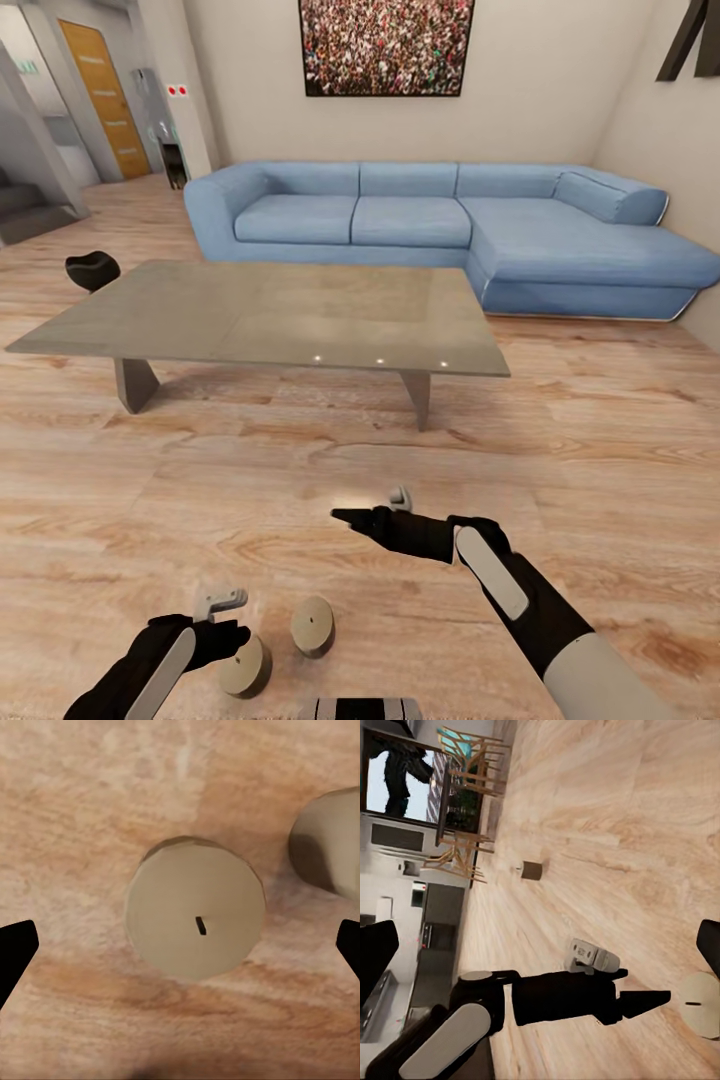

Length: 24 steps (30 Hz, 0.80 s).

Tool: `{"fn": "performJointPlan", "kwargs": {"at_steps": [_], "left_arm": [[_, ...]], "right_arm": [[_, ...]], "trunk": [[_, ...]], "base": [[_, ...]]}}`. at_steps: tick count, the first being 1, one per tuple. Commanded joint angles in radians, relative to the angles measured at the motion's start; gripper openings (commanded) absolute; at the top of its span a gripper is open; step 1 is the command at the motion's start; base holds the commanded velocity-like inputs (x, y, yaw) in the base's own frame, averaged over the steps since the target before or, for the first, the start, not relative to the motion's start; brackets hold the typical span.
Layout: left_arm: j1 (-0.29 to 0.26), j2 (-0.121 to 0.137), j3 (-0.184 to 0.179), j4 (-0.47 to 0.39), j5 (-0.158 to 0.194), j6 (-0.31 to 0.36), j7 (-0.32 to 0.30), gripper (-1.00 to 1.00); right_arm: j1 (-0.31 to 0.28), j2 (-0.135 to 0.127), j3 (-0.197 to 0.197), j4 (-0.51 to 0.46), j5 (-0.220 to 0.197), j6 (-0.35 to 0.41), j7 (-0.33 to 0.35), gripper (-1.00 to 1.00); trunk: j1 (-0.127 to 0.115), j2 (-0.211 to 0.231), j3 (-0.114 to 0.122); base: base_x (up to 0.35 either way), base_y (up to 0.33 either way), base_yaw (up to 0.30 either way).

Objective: Place each of the two pumpkins and all three candles from the living room inside a cabinet in the living room (use any cabinet), then make sure every cabinet is closed, and position the cauldron so it is next to a table in the living room.

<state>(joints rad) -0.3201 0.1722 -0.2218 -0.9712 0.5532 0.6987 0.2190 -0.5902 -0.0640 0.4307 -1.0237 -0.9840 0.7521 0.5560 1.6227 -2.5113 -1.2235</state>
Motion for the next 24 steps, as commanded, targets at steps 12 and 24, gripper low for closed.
{"fn": "performJointPlan", "kwargs": {"at_steps": [12, 24], "left_arm": [[-0.001, -0.003, -0.006, -0.001, 0.007, -0.026, 0.01, 1.0], [-0.001, -0.007, -0.011, 0.0, -0.001, -0.029, 0.01, 1.0]], "right_arm": [[0.075, -0.04, 0.001, -0.181, -0.001, -0.001, -0.003, 1.0], [0.076, -0.042, 0.0, -0.183, 0.0, -0.004, -0.008, 1.0]], "trunk": [[0.005, -0.003, -0.047], [0.009, -0.005, -0.078]], "base": [[0.0, 0.0, 0.0], [0.0, 0.0, 0.0]]}}
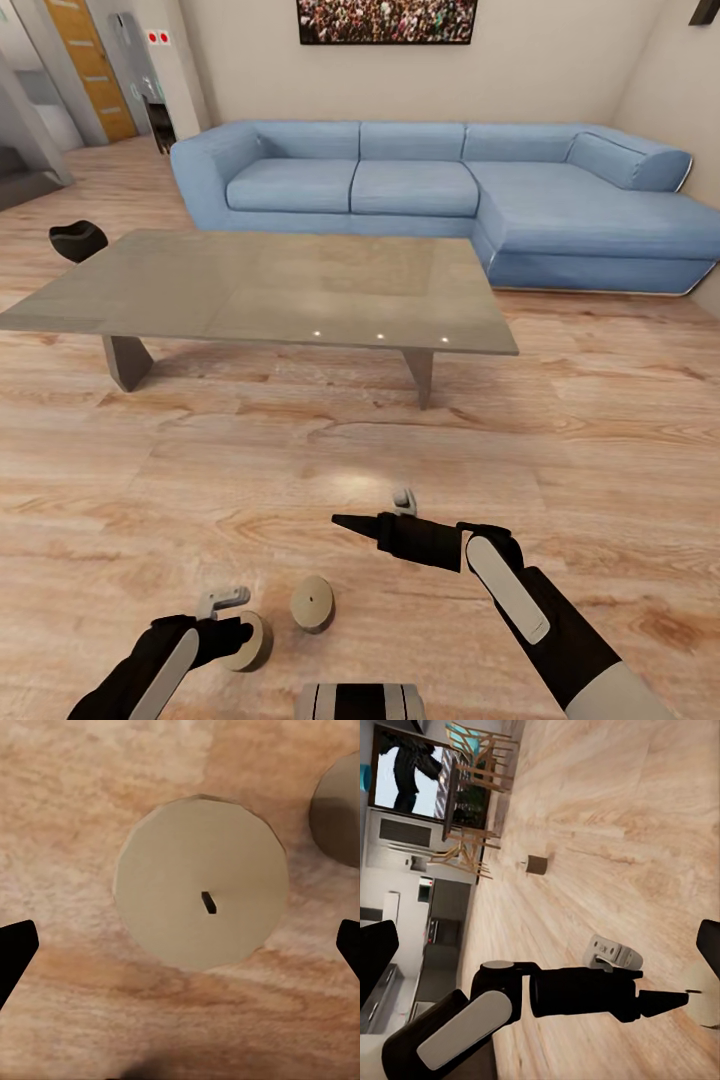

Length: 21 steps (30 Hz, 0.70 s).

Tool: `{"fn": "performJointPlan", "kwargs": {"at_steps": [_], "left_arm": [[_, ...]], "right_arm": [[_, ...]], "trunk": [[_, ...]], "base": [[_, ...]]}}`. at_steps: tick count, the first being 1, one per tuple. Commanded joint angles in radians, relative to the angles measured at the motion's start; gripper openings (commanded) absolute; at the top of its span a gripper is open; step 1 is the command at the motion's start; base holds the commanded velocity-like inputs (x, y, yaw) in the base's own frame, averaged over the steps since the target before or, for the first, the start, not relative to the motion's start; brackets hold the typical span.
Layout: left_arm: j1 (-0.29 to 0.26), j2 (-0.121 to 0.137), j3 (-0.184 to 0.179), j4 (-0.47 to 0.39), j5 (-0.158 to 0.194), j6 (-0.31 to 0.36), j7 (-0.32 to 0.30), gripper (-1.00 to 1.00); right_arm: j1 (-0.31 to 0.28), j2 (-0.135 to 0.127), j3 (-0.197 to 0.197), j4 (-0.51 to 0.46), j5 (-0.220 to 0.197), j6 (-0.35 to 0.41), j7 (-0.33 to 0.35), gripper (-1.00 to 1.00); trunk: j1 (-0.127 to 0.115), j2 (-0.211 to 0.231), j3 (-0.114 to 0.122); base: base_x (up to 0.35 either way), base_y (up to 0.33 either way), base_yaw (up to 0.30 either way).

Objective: Place each of the two pumpkins and all three candles from the living room inside a cabinet in the living room (use any cabinet), then make sure every cabinet is closed, and position the cauldron so it is next to a table in the living room.

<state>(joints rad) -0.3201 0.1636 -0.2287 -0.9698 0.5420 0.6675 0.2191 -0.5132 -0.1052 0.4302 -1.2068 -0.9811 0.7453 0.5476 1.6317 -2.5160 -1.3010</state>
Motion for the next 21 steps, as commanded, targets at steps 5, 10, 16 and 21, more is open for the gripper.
{"fn": "performJointPlan", "kwargs": {"at_steps": [5, 10, 16, 21], "left_arm": [[0.0, 0.001, -0.004, -0.001, 0.013, -0.018, 0.01, 1.0], [0.0, 0.0, -0.007, -0.001, 0.015, -0.037, 0.01, 1.0], [0.0, -0.002, -0.008, 0.005, 0.013, -0.042, 0.01, 1.0], [0.0, -0.005, -0.008, 0.042, 0.01, -0.063, 0.01, 1.0]], "right_arm": [[-0.001, -0.001, 0.001, 0.0, -0.004, 0.002, 0.0, 1.0], [-0.001, -0.001, 0.001, 0.001, -0.004, 0.002, 0.0, 1.0], [-0.001, -0.001, 0.001, 0.001, -0.004, 0.002, -0.003, 1.0], [-0.001, -0.001, 0.001, 0.001, -0.005, 0.002, -0.004, 1.0]], "trunk": [[0.001, -0.001, -0.012], [0.003, -0.002, -0.032], [0.004, -0.002, -0.036], [0.004, -0.002, -0.036]], "base": [[0.0, 0.0, 0.0], [0.0, 0.0, 0.0], [0.0, 0.0, 0.0], [0.0, 0.0, 0.0]]}}
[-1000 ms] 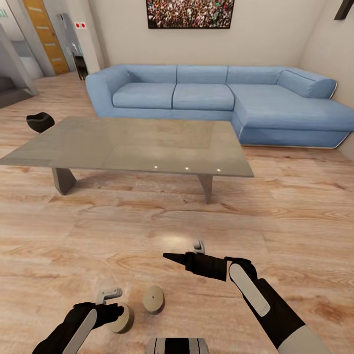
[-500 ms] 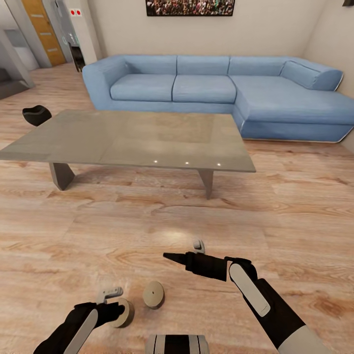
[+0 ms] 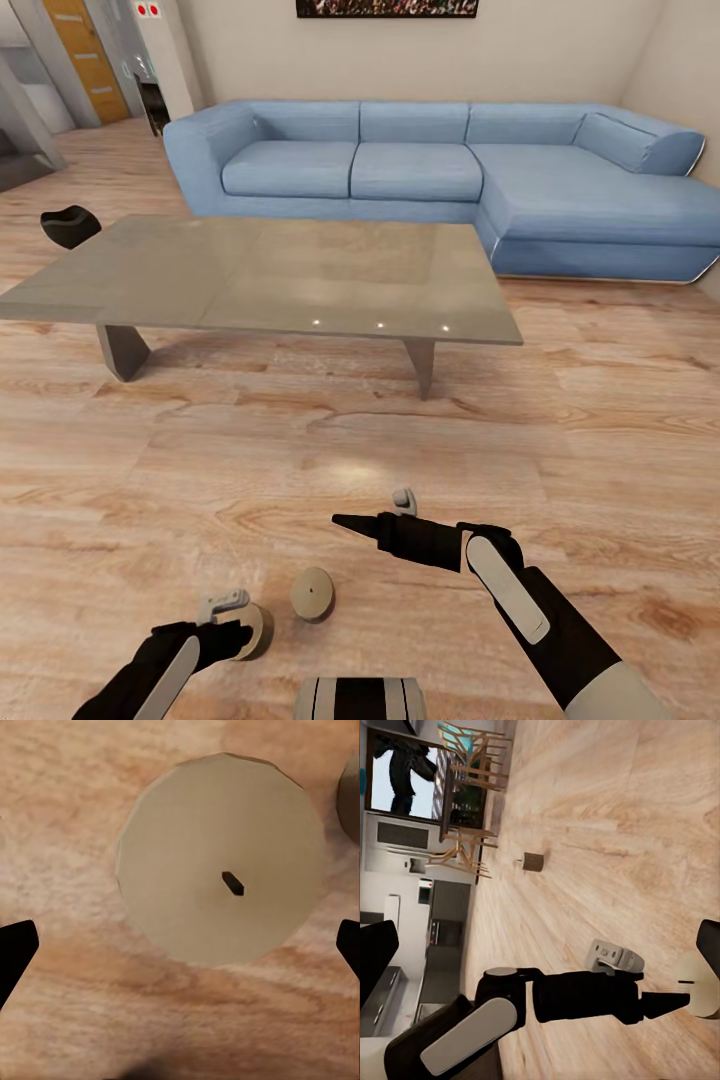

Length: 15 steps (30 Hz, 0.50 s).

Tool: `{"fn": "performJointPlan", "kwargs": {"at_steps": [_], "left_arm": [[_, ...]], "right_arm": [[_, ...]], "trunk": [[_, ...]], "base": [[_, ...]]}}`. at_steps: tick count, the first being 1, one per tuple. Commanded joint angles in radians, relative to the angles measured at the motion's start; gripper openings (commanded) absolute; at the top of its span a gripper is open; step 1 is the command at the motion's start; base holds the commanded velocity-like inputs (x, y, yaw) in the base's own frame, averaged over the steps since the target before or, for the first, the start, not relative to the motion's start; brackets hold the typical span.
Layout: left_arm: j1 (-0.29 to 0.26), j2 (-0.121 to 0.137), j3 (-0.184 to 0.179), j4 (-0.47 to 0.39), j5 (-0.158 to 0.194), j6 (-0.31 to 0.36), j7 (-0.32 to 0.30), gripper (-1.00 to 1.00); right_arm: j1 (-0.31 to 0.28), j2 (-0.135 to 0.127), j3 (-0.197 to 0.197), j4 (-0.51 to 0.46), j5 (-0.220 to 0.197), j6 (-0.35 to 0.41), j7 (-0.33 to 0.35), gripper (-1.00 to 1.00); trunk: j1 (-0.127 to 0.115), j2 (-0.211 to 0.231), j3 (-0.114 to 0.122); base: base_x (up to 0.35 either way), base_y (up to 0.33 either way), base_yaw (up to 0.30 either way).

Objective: Place each of the two pumpkins and all three candles from the living room inside a cabinet in the living room (use any cabinet), then make sure every cabinet is closed, and position the cauldron so it is next to a table in the living room.

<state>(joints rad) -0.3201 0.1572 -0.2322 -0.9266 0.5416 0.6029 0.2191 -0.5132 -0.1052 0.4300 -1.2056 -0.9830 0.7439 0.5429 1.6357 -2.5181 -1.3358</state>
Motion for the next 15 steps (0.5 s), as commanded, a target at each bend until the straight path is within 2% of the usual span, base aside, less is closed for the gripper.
{"fn": "performJointPlan", "kwargs": {"at_steps": [1, 15], "left_arm": [[0.0, 0.001, -0.004, 0.001, 0.01, -0.003, 0.009, 1.0], [0.0, 0.001, -0.004, 0.005, 0.01, -0.011, 0.009, 1.0]], "right_arm": [[-0.001, -0.001, 0.001, 0.0, -0.003, 0.003, 0.0, 1.0], [-0.001, -0.001, 0.001, 0.0, -0.003, 0.003, 0.0, 1.0]], "trunk": [[0.0, 0.0, -0.001], [0.0, 0.0, -0.001]], "base": [[0.0, 0.0, 0.0], [0.0, 0.0, 0.0]]}}
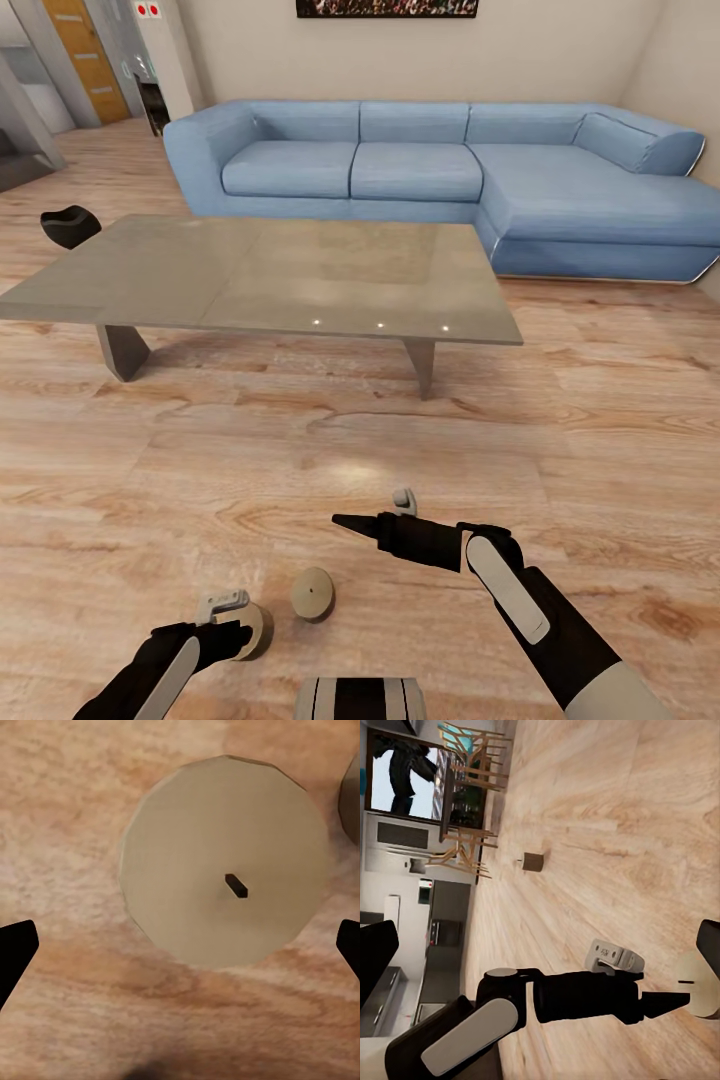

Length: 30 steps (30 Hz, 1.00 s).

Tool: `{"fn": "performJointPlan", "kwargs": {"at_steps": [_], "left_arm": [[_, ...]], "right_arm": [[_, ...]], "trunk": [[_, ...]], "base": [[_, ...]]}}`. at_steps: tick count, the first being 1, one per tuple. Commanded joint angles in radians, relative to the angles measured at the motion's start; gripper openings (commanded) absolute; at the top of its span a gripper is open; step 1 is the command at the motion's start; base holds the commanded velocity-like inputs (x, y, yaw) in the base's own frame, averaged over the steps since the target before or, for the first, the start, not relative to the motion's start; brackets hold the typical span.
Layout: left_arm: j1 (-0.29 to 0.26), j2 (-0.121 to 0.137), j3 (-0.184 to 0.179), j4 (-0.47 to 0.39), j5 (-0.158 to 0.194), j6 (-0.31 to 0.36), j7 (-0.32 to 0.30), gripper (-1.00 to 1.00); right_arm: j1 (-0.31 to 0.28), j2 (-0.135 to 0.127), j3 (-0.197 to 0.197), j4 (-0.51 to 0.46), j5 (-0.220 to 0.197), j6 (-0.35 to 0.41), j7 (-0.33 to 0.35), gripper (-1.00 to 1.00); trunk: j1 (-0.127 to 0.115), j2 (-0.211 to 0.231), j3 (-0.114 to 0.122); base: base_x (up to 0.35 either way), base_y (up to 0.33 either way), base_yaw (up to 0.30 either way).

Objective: Place each of the two pumpkins and all three candles from the living room inside a cabinet in the living room (use any cabinet), then make sure every cabinet is closed, and position the cauldron so it is next to a table in the living room.

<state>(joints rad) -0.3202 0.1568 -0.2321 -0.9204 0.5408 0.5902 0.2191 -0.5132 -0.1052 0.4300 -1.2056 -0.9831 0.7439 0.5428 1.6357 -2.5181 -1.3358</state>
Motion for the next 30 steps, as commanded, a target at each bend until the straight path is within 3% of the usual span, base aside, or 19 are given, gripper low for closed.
{"fn": "performJointPlan", "kwargs": {"at_steps": [1, 30], "left_arm": [[0.0, 0.001, -0.005, -0.002, 0.011, 0.002, 0.009, 1.0], [0.0, 0.0, -0.007, -0.001, 0.01, 0.002, 0.01, 1.0]], "right_arm": [[-0.001, -0.001, 0.001, 0.0, -0.003, 0.003, 0.0, 1.0], [-0.001, -0.001, 0.001, 0.0, -0.003, 0.003, 0.0, 1.0]], "trunk": [[0.0, 0.0, -0.001], [0.0, 0.0, -0.001]], "base": [[0.0, 0.0, 0.0], [0.06, -0.009, 0.0]]}}
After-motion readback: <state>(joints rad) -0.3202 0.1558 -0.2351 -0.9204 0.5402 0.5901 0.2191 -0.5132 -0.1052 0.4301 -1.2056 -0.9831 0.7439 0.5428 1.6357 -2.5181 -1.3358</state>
